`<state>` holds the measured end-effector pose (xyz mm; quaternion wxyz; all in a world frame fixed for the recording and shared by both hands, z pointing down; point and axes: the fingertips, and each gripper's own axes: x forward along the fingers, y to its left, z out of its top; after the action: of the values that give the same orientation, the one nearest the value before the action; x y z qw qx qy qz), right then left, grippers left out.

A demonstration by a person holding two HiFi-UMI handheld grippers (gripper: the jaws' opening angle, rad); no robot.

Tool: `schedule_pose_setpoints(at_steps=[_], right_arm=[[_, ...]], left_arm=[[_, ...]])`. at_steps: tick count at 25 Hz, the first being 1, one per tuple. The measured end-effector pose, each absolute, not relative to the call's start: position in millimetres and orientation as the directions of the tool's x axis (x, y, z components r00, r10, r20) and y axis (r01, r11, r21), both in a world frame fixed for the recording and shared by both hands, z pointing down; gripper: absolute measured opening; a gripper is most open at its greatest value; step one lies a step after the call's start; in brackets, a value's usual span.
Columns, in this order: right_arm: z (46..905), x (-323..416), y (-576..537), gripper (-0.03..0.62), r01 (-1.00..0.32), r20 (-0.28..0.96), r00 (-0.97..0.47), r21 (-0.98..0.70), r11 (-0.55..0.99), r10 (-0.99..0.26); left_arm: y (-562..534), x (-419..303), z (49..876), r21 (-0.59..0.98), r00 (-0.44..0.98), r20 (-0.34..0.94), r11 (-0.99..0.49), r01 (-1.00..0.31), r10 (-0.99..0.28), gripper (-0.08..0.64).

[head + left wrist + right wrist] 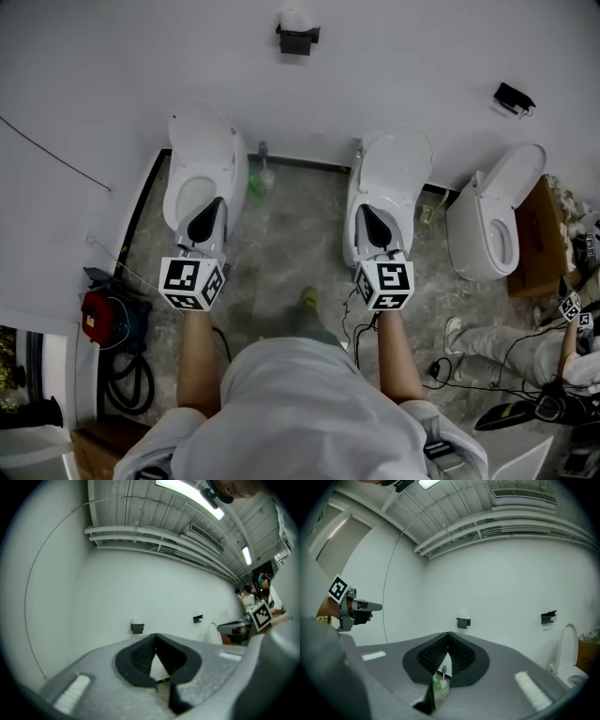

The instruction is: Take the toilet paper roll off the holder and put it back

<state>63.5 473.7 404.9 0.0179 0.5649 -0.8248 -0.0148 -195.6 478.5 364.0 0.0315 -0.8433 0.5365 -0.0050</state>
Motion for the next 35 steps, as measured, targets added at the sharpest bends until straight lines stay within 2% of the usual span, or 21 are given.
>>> schedule_pose_setpoints(at_steps=[17, 26, 35], right_arm=[[419, 96, 305, 0.000, -0.943, 0.027, -0.332, 0.014, 0.333, -0.943], [414, 118, 208, -0.002, -0.930, 0.032, -0.367, 0.021, 0.367, -0.930], [413, 123, 155, -0.002, -0.915, 0.025, -0.403, 0.019, 0.403, -0.915]], left_arm=[[313, -189, 377, -0.046, 0.378, 0.016, -0.378, -0.925, -0.926, 0.000], [225, -186, 360, -0.066, 0.313, -0.004, -0.312, -0.948, -0.950, 0.000], [182, -169, 359, -0.070, 0.303, -0.001, -0.302, -0.951, -0.953, 0.000]])
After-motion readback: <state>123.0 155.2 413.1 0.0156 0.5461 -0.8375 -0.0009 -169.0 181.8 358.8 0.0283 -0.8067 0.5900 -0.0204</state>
